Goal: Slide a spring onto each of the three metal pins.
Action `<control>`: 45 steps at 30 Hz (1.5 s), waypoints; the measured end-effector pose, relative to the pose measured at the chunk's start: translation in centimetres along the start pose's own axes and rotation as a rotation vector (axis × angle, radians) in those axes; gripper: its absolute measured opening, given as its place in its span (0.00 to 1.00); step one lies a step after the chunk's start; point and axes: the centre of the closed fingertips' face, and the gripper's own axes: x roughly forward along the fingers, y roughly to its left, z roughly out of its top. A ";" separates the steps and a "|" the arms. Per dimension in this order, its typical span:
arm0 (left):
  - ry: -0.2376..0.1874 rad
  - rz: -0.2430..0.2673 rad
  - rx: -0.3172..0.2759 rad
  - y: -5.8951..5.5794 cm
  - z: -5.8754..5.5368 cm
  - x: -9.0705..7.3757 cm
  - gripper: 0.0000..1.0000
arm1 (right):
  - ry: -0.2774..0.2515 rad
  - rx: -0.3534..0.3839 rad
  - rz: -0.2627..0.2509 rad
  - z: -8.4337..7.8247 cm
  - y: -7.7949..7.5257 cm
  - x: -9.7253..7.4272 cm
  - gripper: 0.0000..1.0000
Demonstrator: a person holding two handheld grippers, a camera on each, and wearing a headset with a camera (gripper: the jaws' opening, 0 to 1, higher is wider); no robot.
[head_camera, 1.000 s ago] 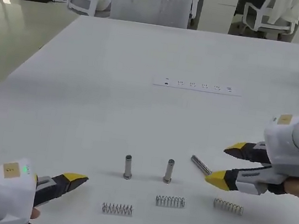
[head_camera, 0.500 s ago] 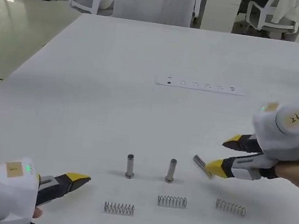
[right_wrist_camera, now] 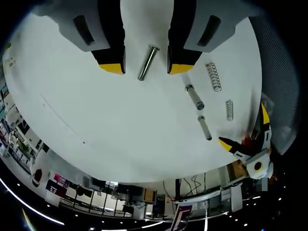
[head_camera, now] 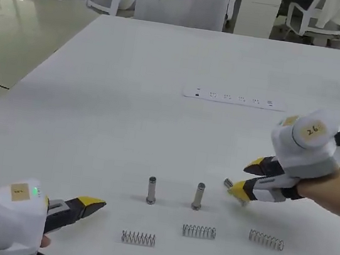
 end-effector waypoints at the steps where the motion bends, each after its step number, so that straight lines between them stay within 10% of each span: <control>1: 0.001 0.000 0.000 0.0 0.0 0.0 0.86 | 0.004 0.002 0.001 0.0 0.0 0.1 0.32; 45: 0.006 -0.002 0.000 0.1 -0.3 0.0 0.83 | 0.188 0.158 -0.073 -1.1 -0.2 3.5 0.06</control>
